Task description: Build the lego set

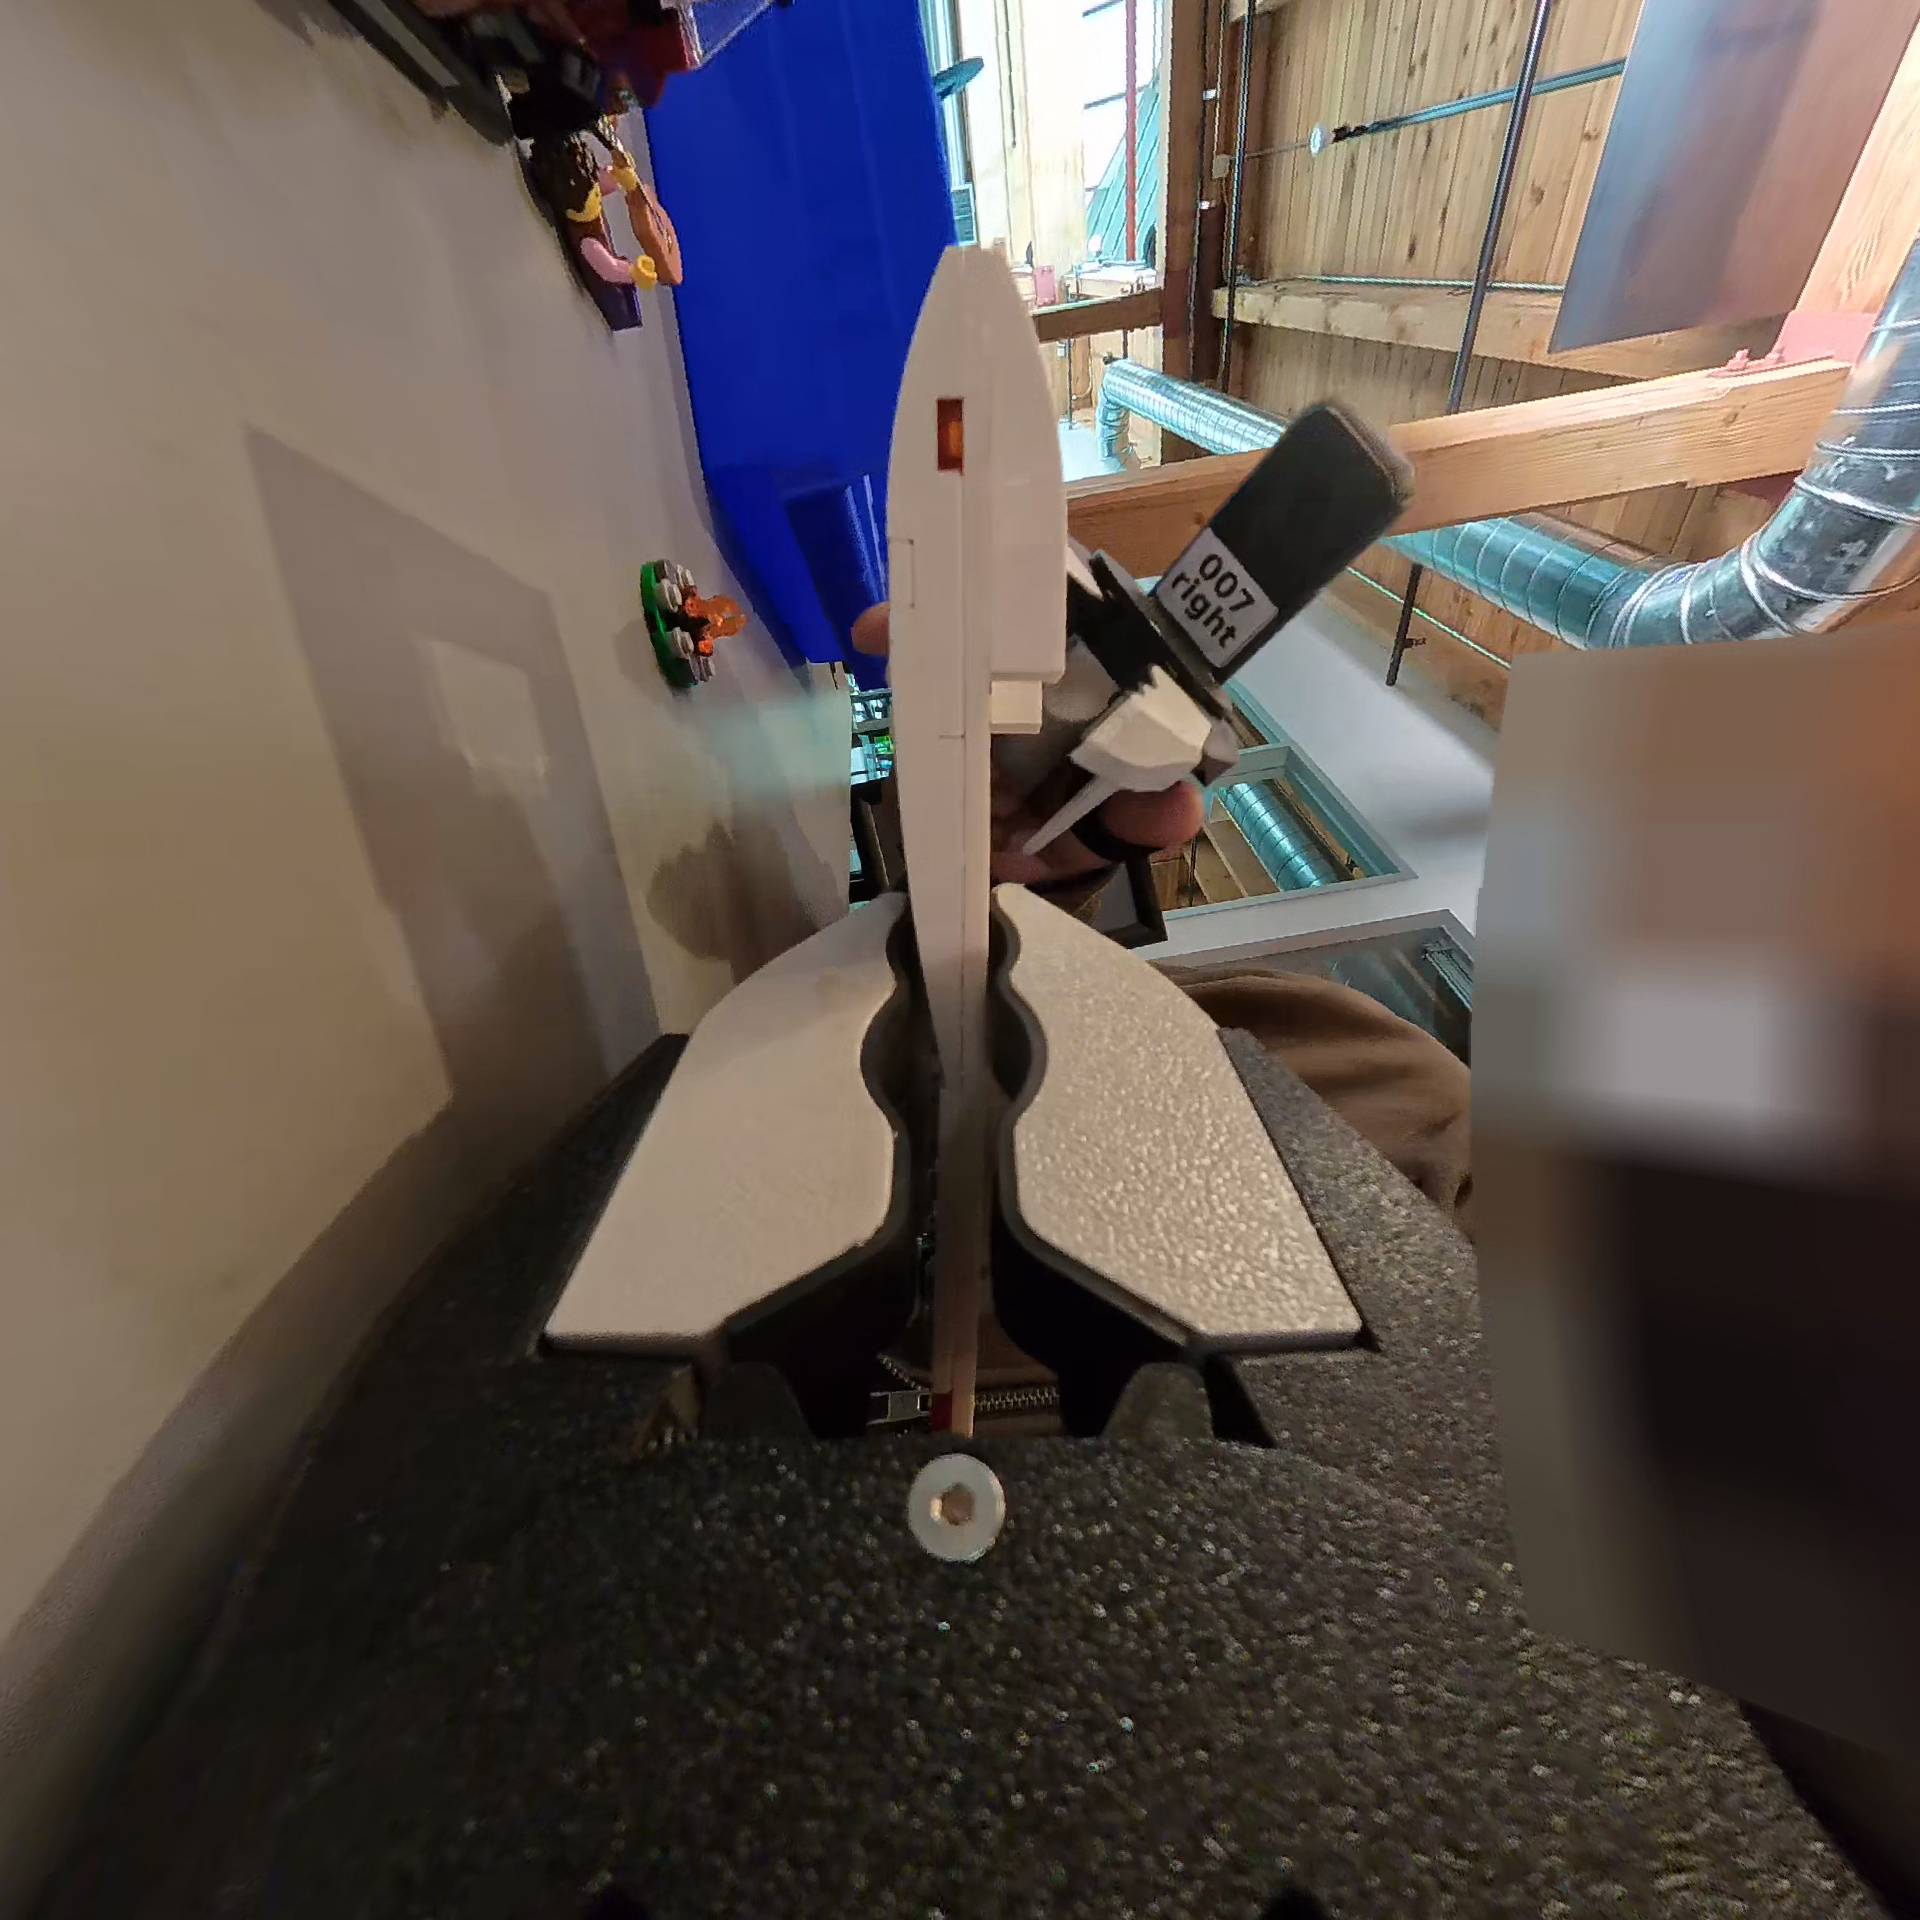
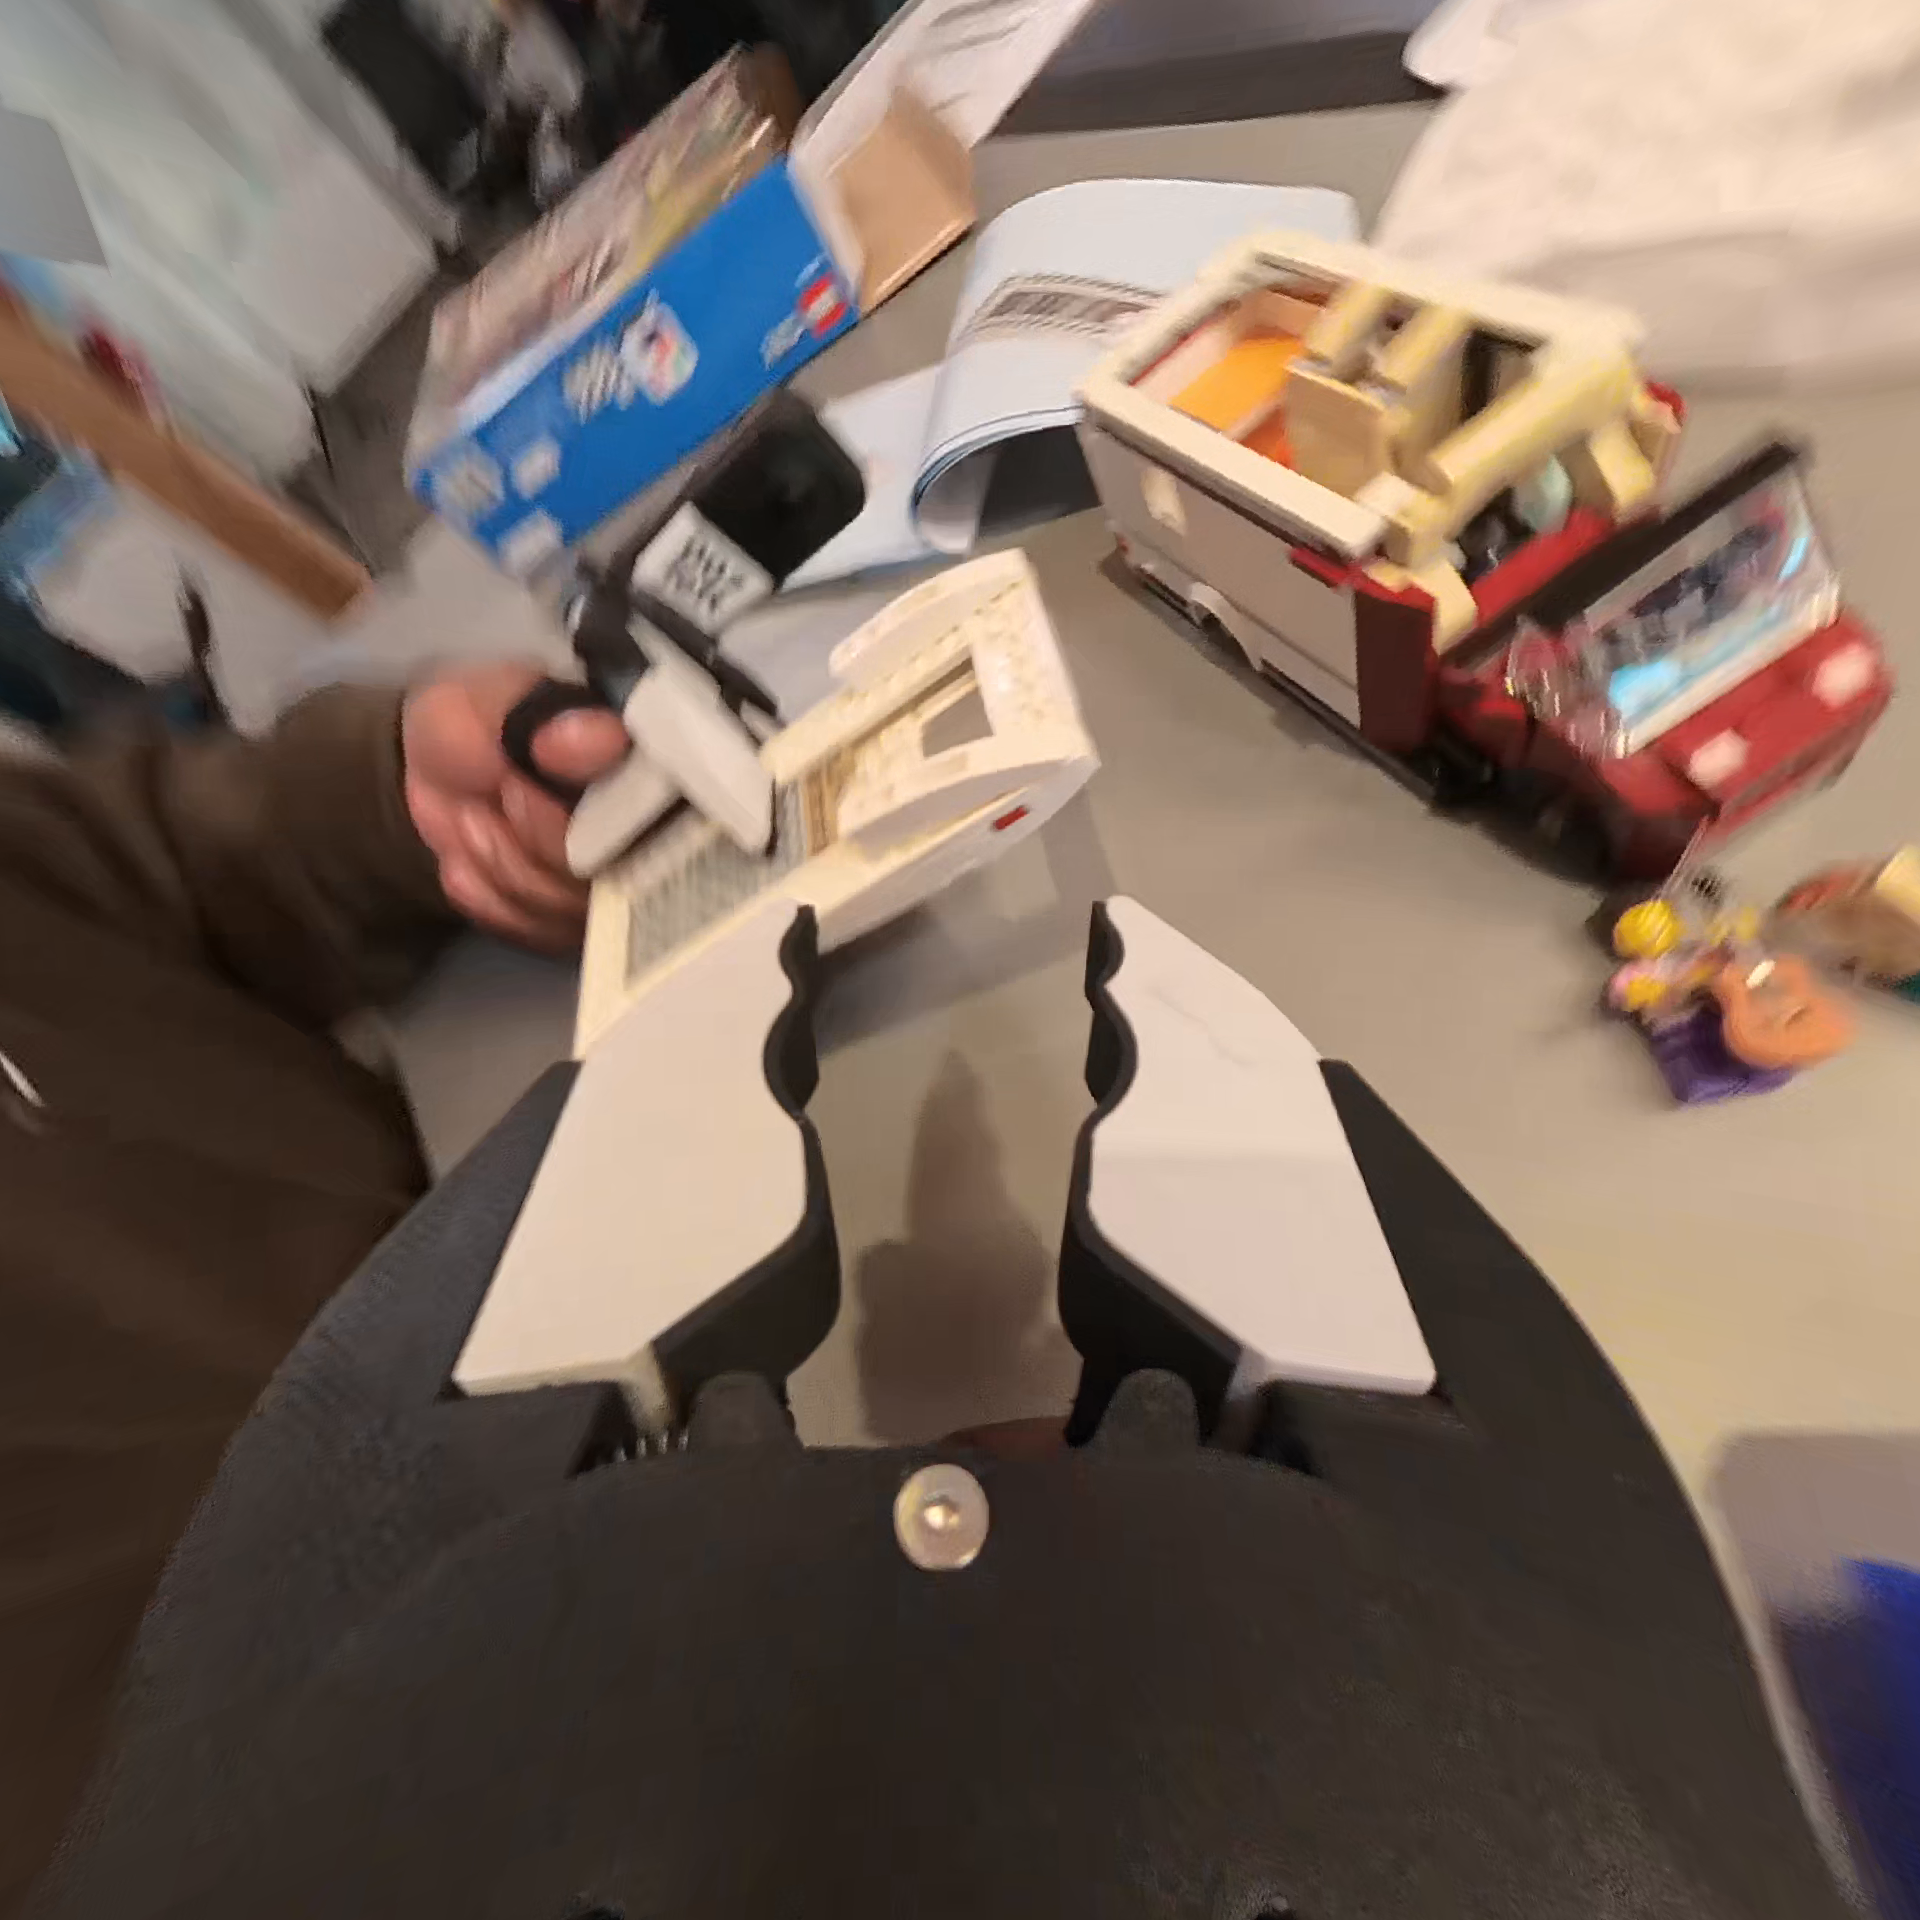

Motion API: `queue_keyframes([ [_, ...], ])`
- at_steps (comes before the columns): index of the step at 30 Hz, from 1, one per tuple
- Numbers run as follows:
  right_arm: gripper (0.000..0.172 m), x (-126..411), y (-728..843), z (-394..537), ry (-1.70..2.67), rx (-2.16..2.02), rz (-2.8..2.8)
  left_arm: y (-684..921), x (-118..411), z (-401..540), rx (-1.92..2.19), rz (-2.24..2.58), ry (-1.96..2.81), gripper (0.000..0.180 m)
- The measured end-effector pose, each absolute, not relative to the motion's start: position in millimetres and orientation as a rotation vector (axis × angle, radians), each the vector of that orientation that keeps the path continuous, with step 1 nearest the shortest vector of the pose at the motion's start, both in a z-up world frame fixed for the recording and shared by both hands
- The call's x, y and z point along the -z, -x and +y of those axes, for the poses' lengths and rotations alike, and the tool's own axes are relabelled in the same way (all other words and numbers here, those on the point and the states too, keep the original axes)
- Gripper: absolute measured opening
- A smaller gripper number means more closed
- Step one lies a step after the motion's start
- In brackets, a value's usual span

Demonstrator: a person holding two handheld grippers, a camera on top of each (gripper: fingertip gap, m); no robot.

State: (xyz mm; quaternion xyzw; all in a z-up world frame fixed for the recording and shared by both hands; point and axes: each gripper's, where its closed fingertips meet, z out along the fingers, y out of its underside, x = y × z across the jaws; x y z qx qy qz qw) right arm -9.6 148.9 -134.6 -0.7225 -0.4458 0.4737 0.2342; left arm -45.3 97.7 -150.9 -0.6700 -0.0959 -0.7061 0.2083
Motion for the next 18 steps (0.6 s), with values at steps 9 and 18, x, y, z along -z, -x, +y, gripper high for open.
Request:
queue_keyframes([
  [9, 0.055, 139.3, 27.4, 149.1, 2.159, -1.604, -0.951, 41.4, 153.7, 95.5, 1.925, -0.22, 1.897, 0.011],
  [18, 0.032, 141.5, 28.4, 144.2, 2.135, -1.722, -1.029, 35.3, 151.7, 88.3, 1.927, -0.118, 1.918, 0.011],
])
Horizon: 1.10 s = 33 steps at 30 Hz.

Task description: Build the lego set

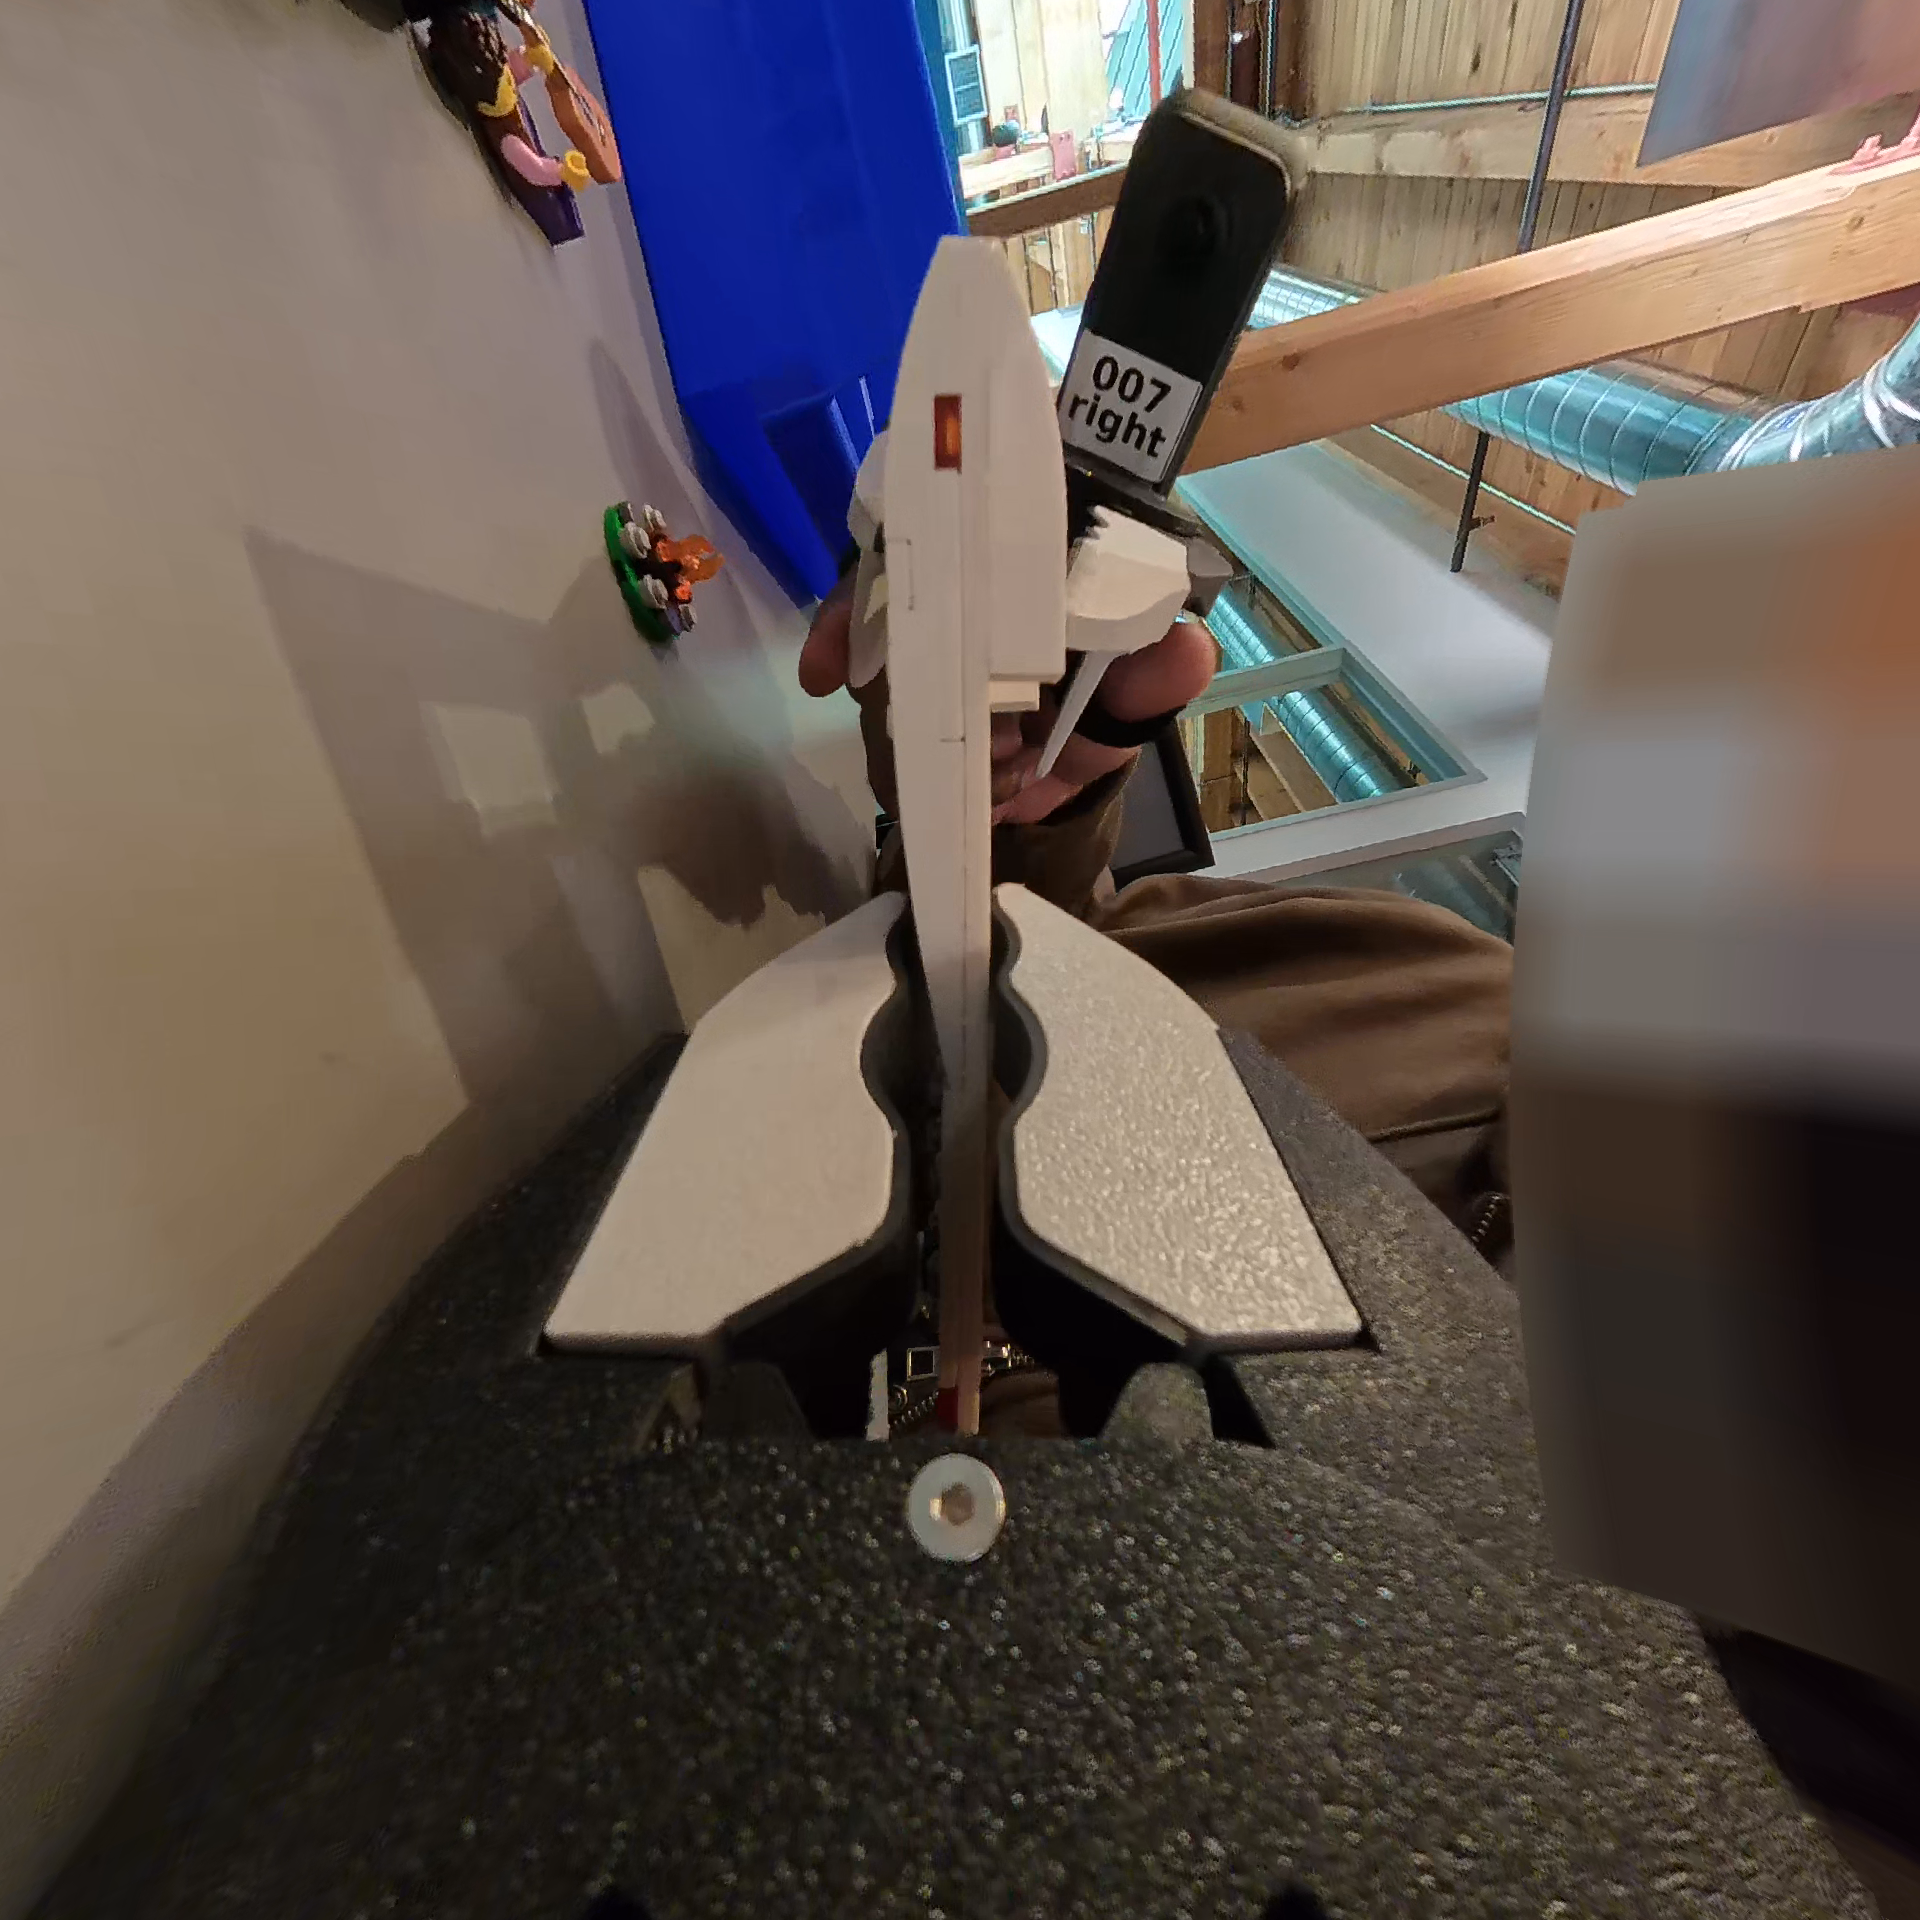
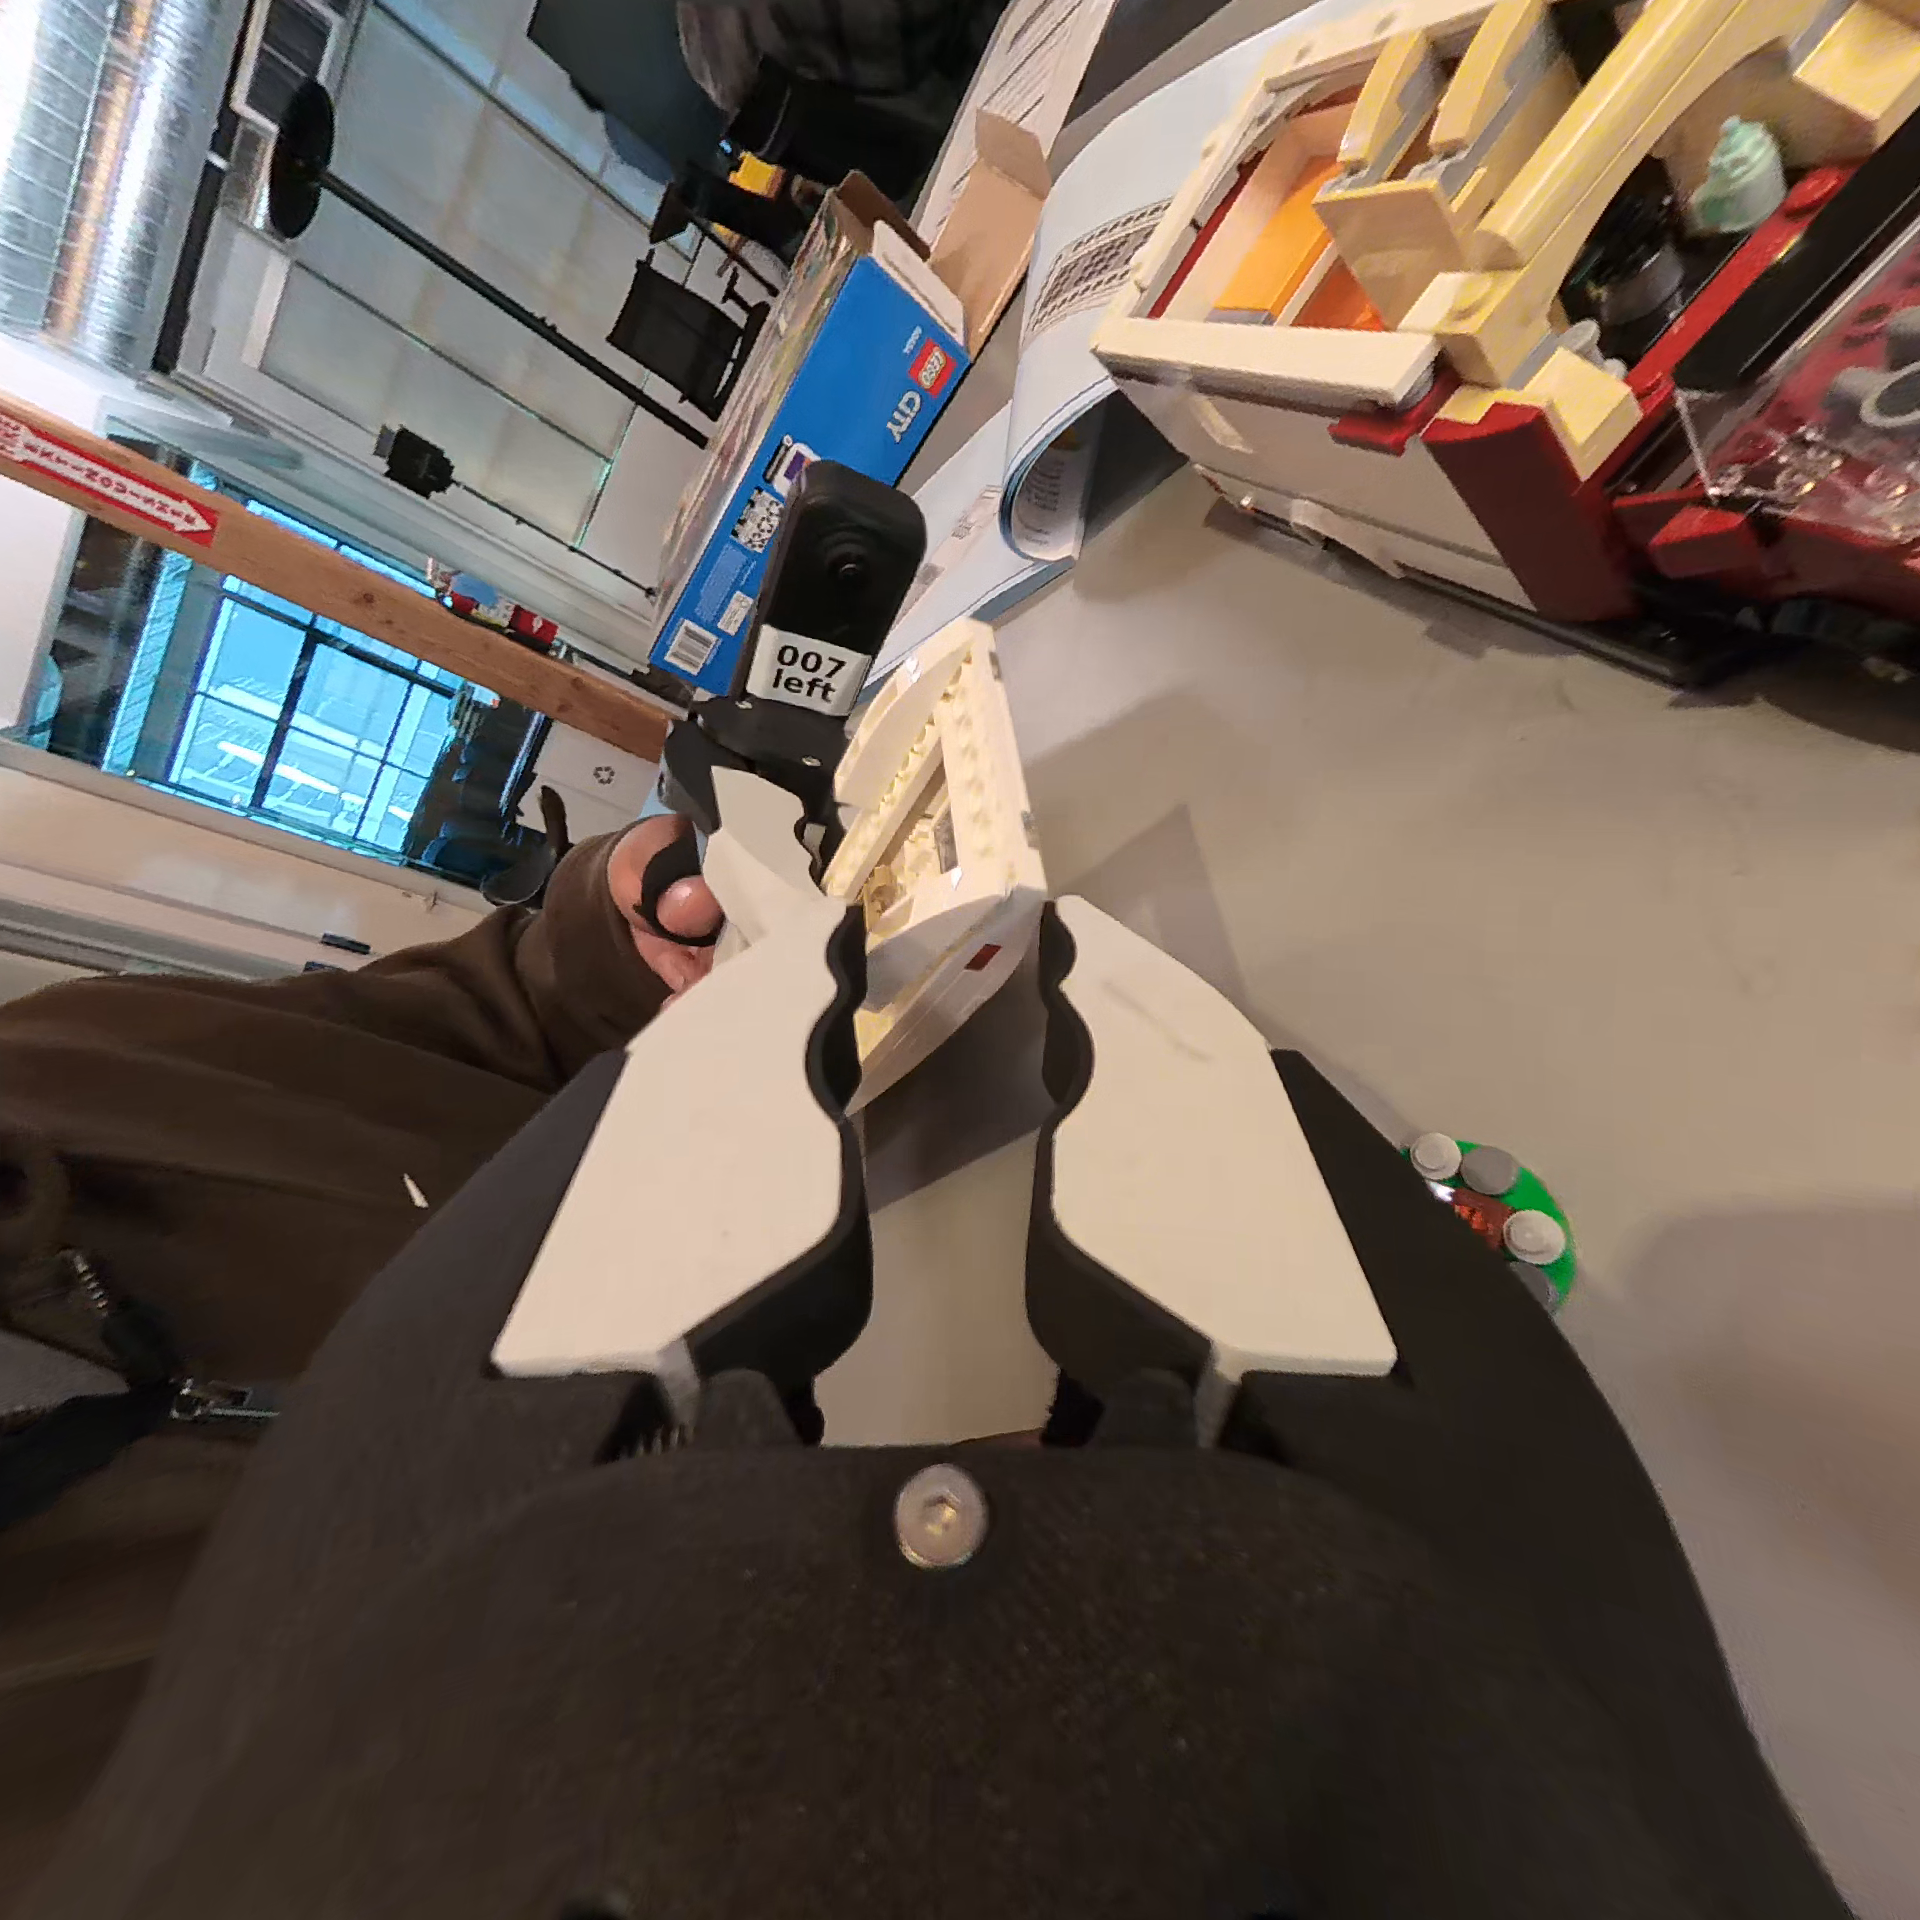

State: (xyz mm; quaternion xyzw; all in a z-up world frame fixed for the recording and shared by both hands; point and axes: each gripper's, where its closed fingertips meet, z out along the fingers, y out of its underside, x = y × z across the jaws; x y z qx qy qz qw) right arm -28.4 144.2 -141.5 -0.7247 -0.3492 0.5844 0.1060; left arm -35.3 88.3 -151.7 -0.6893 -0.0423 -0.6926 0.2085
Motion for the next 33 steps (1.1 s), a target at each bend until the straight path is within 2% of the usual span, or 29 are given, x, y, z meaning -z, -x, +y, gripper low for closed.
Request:
queue_keyframes([
  [18, 0.029, 126.7, 14.1, 124.7, 1.995, -1.927, -1.252, 26.9, 141.9, 73.6, 1.995, 0.067, 1.889, 0.011],
  [33, 0.031, 130.0, 8.0, 118.7, 2.049, -1.838, -1.436, 20.1, 142.8, 67.1, 2.032, 0.082, 1.911, 0.011],
])
